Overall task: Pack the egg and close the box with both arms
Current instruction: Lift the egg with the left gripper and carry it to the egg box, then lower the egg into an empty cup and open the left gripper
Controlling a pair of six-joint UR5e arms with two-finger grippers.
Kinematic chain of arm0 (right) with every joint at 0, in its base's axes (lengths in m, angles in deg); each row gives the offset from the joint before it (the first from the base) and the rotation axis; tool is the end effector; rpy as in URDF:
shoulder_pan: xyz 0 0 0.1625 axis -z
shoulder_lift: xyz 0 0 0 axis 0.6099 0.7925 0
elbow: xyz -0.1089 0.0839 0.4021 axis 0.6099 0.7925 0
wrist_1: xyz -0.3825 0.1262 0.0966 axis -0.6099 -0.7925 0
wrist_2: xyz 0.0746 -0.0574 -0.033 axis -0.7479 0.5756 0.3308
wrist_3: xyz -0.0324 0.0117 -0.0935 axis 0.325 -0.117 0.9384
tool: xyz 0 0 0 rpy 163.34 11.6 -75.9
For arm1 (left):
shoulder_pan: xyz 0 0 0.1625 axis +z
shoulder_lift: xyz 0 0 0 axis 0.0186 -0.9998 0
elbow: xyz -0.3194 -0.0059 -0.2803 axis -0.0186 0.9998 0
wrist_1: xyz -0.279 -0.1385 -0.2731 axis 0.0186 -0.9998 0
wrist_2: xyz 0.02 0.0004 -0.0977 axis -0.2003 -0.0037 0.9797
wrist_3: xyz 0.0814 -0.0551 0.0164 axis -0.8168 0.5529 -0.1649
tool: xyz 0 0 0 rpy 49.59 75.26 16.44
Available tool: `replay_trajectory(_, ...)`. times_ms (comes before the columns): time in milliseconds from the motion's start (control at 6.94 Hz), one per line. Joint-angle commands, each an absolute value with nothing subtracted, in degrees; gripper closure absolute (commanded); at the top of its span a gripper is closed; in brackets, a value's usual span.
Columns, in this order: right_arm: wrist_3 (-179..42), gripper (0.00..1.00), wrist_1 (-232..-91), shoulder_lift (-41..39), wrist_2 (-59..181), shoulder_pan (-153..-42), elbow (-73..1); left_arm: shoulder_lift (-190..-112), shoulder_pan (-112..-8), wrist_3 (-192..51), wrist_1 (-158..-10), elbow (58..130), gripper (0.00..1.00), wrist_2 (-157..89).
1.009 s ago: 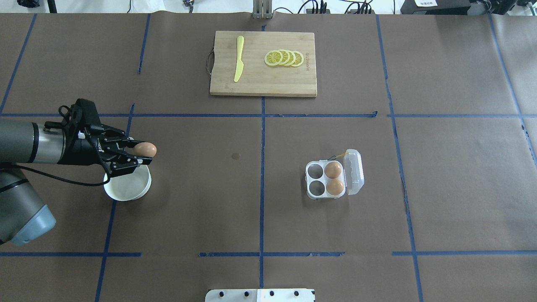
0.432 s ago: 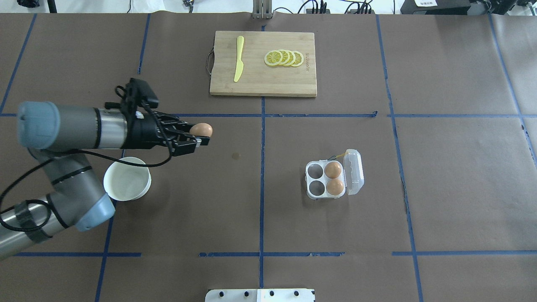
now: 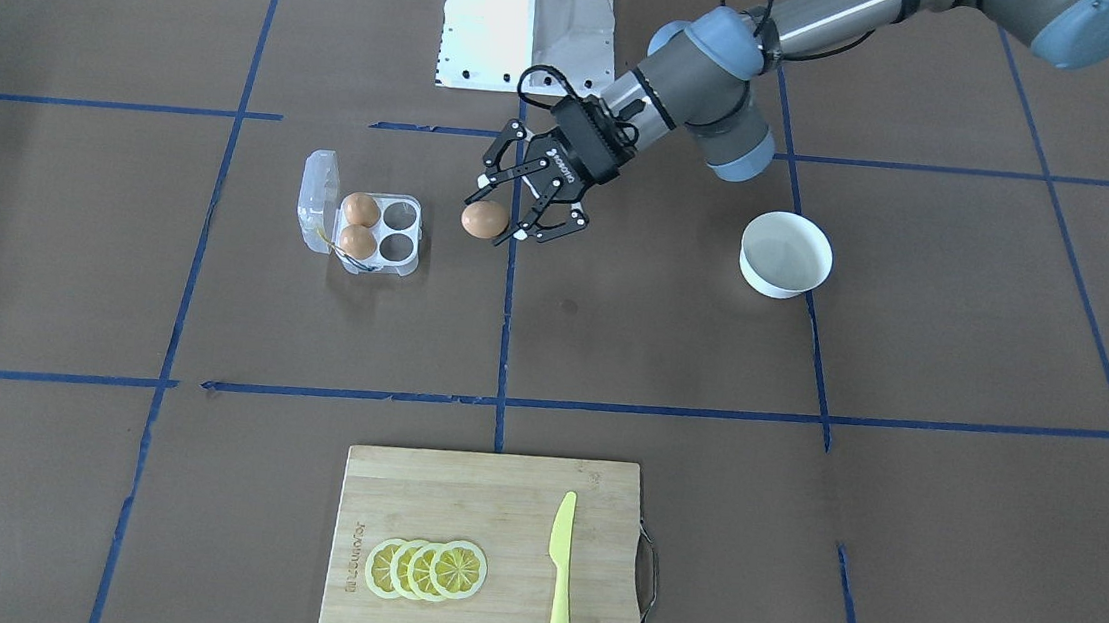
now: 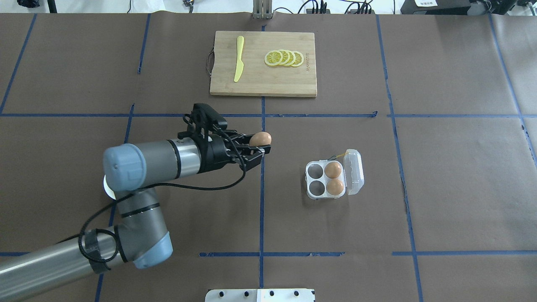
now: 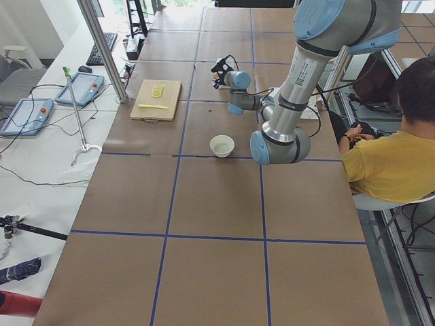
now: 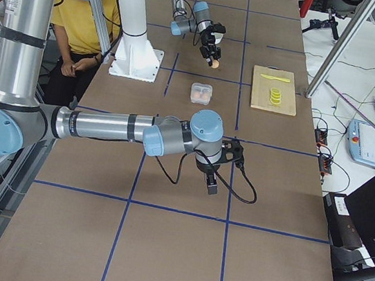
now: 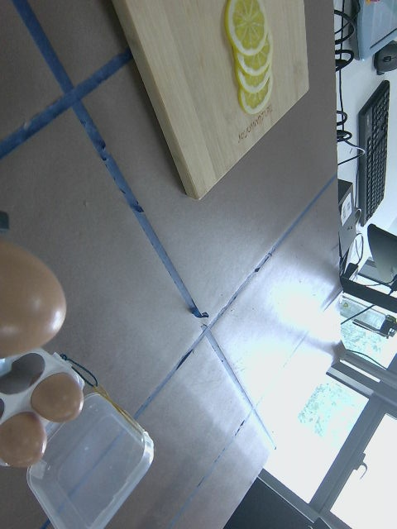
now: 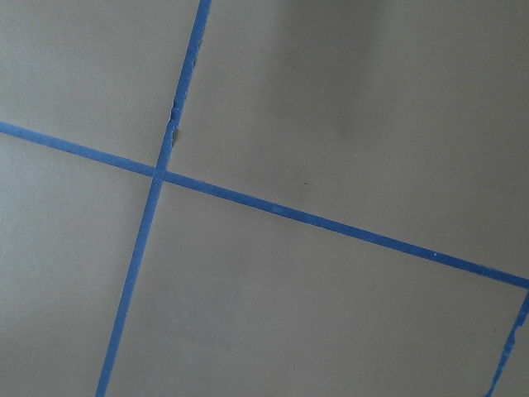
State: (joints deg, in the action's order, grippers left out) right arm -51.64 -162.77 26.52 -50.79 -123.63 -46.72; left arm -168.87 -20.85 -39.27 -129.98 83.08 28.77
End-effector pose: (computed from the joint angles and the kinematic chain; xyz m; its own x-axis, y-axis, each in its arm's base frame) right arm 0.0319 -0.4536 0.5794 0.6928 -0.2791 0.6650 0.0741 0.9448 0.3193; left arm 0.5968 -0.3670 0.2002 0.1773 0.6703 -0.7206 0.4277 0.6070 0.6698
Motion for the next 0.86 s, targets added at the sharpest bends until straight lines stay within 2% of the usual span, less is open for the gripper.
replay_trajectory(0, -51.5, 0.00, -162.7, 26.5, -50.8, -123.6, -46.7, -175.9, -17.3, -39.0, -129.8, 75.7, 0.86, 25.3)
replay_trajectory(432, -51.5, 0.00, -162.7, 26.5, -50.7, -123.7, -46.6, -177.3, -15.9, -39.0, -129.7, 72.6, 0.75, 25.1)
replay_trajectory(577, -51.6, 0.00, -162.7, 26.5, -50.7, -123.7, -46.7, -177.3, -15.7, -39.0, -129.6, 72.7, 0.69, 25.1)
replay_trajectory(721, -51.5, 0.00, -162.7, 26.5, -50.7, -123.6, -46.6, -177.3, -15.5, -39.0, -129.7, 72.7, 0.54, 25.1)
